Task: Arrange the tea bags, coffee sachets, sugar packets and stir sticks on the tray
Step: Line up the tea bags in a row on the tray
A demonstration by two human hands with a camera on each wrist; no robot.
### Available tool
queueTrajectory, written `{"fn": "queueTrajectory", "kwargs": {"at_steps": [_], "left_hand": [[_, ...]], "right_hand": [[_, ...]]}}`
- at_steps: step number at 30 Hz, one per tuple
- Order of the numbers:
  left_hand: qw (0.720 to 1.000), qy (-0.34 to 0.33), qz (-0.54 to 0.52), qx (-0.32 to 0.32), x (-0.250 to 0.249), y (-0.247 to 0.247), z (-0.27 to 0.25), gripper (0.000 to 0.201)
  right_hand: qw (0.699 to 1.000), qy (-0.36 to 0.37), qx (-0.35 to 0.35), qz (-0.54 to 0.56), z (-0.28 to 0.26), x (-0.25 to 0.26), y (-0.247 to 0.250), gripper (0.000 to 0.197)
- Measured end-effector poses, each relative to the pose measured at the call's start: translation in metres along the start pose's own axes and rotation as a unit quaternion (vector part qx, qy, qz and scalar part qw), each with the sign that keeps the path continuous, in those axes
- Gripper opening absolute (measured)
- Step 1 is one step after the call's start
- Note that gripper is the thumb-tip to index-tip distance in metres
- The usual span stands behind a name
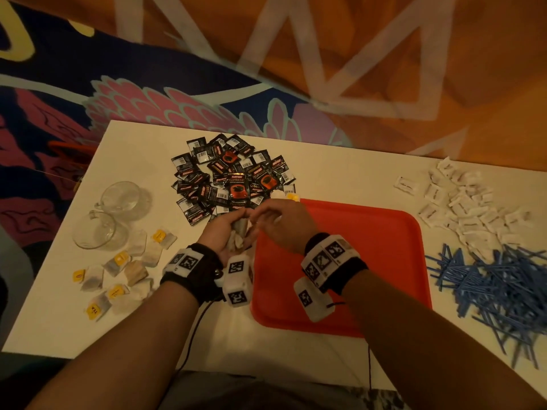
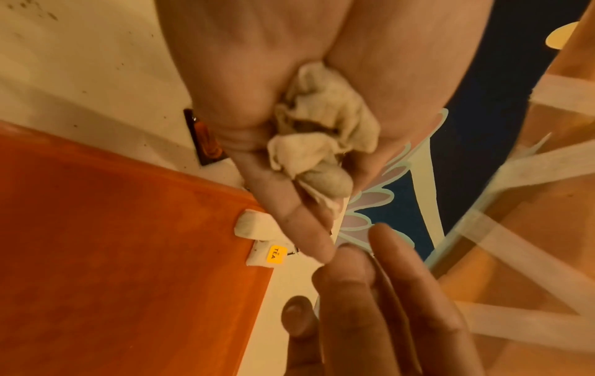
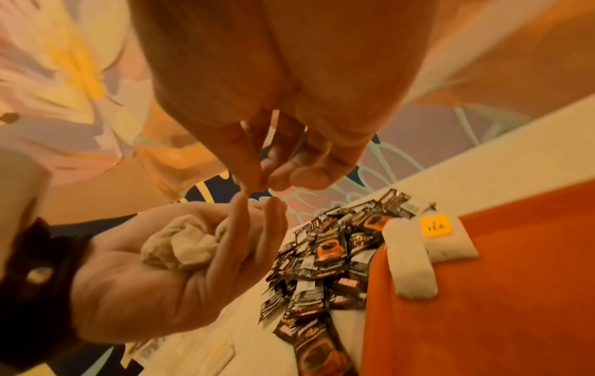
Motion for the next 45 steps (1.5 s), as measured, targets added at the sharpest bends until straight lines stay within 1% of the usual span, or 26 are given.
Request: {"fn": "queueTrajectory", "kwargs": {"at_steps": [4,6,9,12,15,19,22,24,26,29,31,33,35,37,40,42,45], "left_hand": [[0.999,0.027,-0.001,0.029,0.006,-0.013,-0.009,0.024],[0.999,0.034,0.003,0.040,0.009,-0.014,-0.012,0.024],[0.997,0.044,0.005,0.069,0.012,-0.021,-0.016,0.025],[0.994,0.054,-0.012,0.094,0.016,-0.029,-0.022,0.029],[0.993,0.058,-0.022,0.097,0.018,-0.030,-0.026,0.028],[0.994,0.067,-0.022,0.085,0.021,-0.026,-0.028,0.024],[0.993,0.075,-0.015,0.092,0.022,-0.027,-0.031,0.026],[0.993,0.075,-0.017,0.089,0.022,-0.026,-0.032,0.027],[0.993,0.072,-0.017,0.093,0.023,-0.022,-0.030,0.026],[0.993,0.056,-0.012,0.100,0.025,-0.018,-0.027,0.029],[0.995,0.039,-0.014,0.096,0.025,-0.016,-0.024,0.028],[0.997,0.011,0.005,0.081,0.021,-0.012,-0.022,0.025],[0.997,-0.011,0.042,0.070,0.019,-0.007,-0.019,0.026],[0.995,-0.037,0.078,0.050,0.017,-0.001,-0.016,0.026],[0.994,-0.061,0.080,0.035,0.013,-0.002,-0.014,0.024],[0.994,-0.068,0.079,0.038,0.010,-0.007,-0.017,0.023],[0.987,-0.094,0.116,0.052,0.005,-0.013,-0.019,0.025]], "right_hand": [[0.996,0.059,0.000,-0.067,-0.011,0.013,0.012,0.029],[0.990,0.076,0.003,-0.119,-0.016,0.015,0.014,0.025],[0.985,0.066,0.012,-0.161,-0.017,0.012,0.014,0.016],[0.985,0.059,0.012,-0.162,-0.021,0.009,0.015,0.013],[0.989,0.063,0.010,-0.131,-0.026,0.008,0.019,0.014],[0.983,0.083,0.031,-0.162,-0.030,0.010,0.018,0.020],[0.977,0.104,0.054,-0.176,-0.035,0.015,0.014,0.024],[0.971,0.120,0.071,-0.196,-0.037,0.016,0.010,0.022],[0.969,0.118,0.075,-0.205,-0.037,0.013,0.007,0.017],[0.982,0.074,0.056,-0.165,-0.033,0.001,0.010,0.010],[0.994,0.041,0.038,-0.094,-0.030,-0.004,0.015,0.008],[0.999,0.022,0.027,-0.004,-0.029,-0.005,0.022,0.004],[0.997,0.002,0.028,0.077,-0.026,-0.007,0.027,0.013],[0.990,-0.030,0.027,0.132,-0.023,-0.010,0.031,0.023],[0.985,-0.058,0.016,0.160,-0.019,-0.016,0.035,0.031],[0.985,-0.064,0.011,0.162,-0.020,-0.017,0.036,0.032],[0.984,-0.067,0.004,0.166,-0.018,-0.021,0.035,0.030]]}}
Point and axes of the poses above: each hand's wrist, its own z-axis towards the middle knuckle, its own y-axis out of the back of the hand, x = y × z, the point moved 8 cm from there along z, towards the middle knuckle, and after that the axes turned 11 degrees about -y, right-handed, at the moved point
